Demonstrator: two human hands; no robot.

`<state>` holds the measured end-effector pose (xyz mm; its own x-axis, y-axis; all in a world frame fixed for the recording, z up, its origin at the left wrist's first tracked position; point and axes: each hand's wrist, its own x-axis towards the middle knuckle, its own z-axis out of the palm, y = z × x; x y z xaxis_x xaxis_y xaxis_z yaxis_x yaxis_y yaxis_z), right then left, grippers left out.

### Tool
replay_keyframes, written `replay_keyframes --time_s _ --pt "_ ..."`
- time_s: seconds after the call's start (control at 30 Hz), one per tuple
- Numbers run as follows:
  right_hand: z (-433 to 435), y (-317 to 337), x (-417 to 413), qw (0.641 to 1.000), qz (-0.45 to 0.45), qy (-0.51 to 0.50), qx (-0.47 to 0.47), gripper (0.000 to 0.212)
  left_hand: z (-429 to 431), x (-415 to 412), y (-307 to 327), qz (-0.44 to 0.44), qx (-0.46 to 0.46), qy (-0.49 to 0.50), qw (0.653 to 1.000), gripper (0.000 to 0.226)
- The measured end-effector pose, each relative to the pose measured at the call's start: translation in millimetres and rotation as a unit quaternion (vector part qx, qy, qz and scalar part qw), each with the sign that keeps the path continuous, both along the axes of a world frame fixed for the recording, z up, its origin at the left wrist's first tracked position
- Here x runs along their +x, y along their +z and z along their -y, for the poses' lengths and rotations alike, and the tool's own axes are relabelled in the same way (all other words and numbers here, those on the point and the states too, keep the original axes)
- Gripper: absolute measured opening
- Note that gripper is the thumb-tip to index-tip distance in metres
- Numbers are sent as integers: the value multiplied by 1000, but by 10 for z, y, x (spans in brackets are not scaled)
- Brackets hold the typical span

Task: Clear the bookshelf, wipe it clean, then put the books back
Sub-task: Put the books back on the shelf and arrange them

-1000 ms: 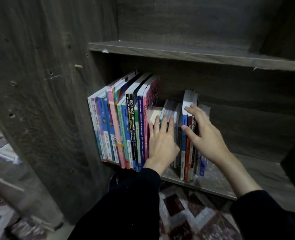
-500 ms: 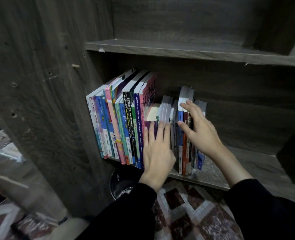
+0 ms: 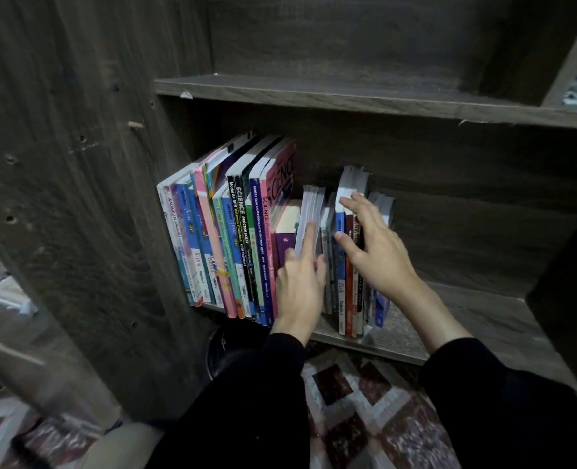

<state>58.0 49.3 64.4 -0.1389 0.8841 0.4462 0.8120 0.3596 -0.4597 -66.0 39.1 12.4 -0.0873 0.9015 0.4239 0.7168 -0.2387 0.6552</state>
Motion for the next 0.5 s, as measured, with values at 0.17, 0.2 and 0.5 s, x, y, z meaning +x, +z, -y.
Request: replay_keyframes --time_s 0.17,0.2,0.5 --pt "-21 -33 0 1000 2 -2 9 55 90 -106 96 -22 1 -10 1000 62" --pt "-23 -36 3 1000 1 -2 11 55 144 -136 127 -24 -4 -12 1000 62" --pt "-19 30 55 995 -66 46 -53 54 566 -381 740 -26 -93 -40 995 50"
